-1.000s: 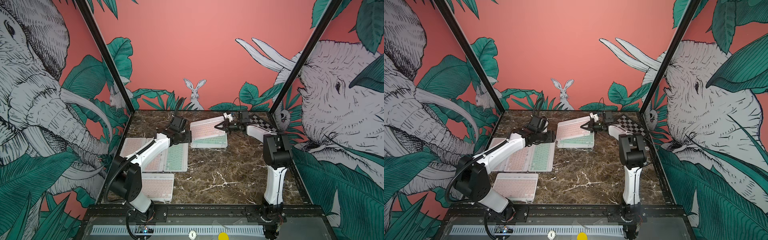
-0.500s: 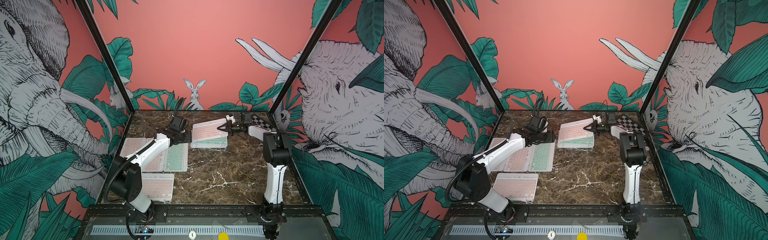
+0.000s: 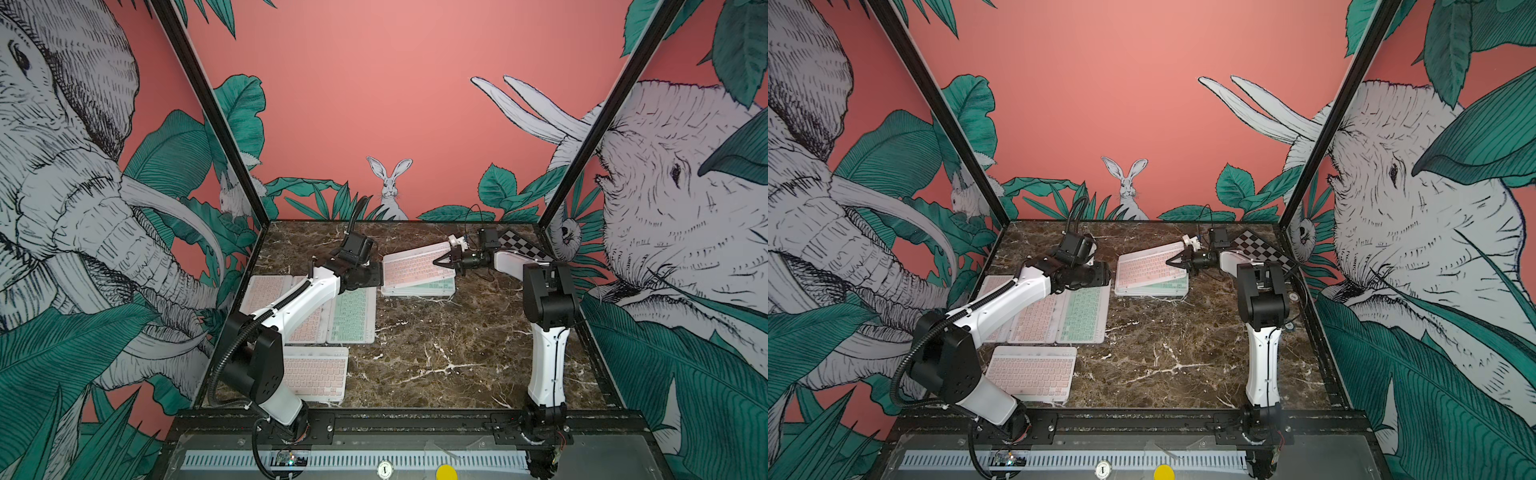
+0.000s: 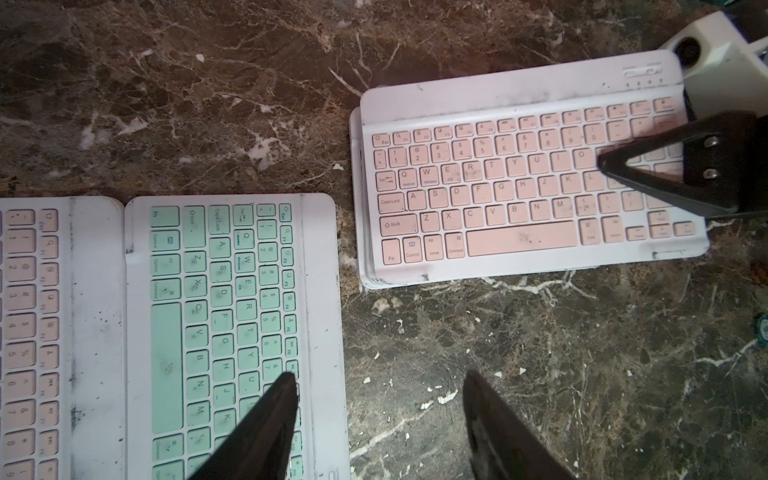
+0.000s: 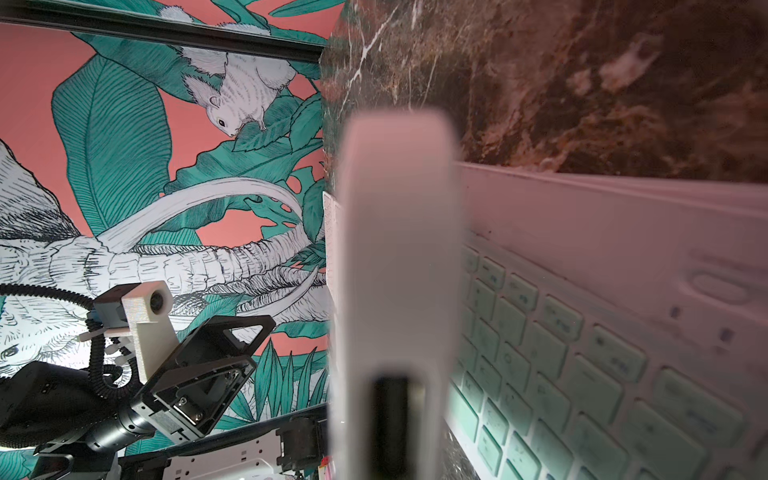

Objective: Stack the numeric keypads
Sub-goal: Place the numeric keypad at the numeric keypad.

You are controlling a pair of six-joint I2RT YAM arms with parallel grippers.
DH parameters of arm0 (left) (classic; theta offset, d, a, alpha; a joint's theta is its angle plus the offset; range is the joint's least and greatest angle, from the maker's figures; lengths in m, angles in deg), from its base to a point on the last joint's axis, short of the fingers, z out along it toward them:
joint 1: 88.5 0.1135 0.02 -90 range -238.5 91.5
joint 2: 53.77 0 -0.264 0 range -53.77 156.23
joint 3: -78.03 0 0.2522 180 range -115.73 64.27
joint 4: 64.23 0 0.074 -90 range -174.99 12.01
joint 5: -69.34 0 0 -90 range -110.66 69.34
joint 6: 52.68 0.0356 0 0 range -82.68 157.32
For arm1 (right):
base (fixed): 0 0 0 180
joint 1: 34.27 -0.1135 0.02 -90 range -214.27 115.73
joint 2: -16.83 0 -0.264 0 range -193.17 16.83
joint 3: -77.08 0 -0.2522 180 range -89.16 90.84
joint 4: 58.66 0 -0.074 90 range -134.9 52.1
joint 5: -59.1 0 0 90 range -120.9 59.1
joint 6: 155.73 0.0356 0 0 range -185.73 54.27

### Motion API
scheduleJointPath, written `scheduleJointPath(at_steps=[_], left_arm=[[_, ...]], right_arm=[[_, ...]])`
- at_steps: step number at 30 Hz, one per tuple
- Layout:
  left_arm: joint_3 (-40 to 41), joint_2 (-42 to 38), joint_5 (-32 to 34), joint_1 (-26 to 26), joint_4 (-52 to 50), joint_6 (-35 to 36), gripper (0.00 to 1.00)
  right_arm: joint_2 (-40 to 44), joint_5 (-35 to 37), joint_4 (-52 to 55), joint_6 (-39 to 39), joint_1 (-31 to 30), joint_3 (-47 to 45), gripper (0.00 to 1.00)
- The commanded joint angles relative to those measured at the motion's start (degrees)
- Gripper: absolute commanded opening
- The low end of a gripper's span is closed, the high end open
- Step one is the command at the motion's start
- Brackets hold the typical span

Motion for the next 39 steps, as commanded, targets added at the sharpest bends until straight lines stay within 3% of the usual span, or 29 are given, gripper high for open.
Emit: scheduleJointPath(at_steps=[1, 11, 20, 34, 39], left_arm=[[0.9, -1.4, -0.2, 0.3, -1.0, -0.5, 0.66], [1.3, -1.0, -0.8, 0.3, -0.1, -0.9, 0.65], [0.6, -0.7, -0.6, 0.3, -0.7, -0.3, 0.65], [0.5, 0.7, -1.8, 0.3, -0.1, -1.2, 0.65], [0.7, 0.6, -1.8, 0.3, 0.3, -1.4, 0.65]], right_arm=[[-0.6, 0.4, 2.4, -2.8, 0.2, 0.7, 0.06], [-0.8, 2.9, -0.2, -1.5, 0.5, -0.1, 0.0], [-2.2, 2.9, -4.9, 1.9, 0.8, -0.4, 0.0], [-3.7, 5.4, 1.3, -2.3, 2.0, 0.7, 0.28], [-2.1, 10.0, 6.3, -5.9, 2.2, 1.1, 0.39]])
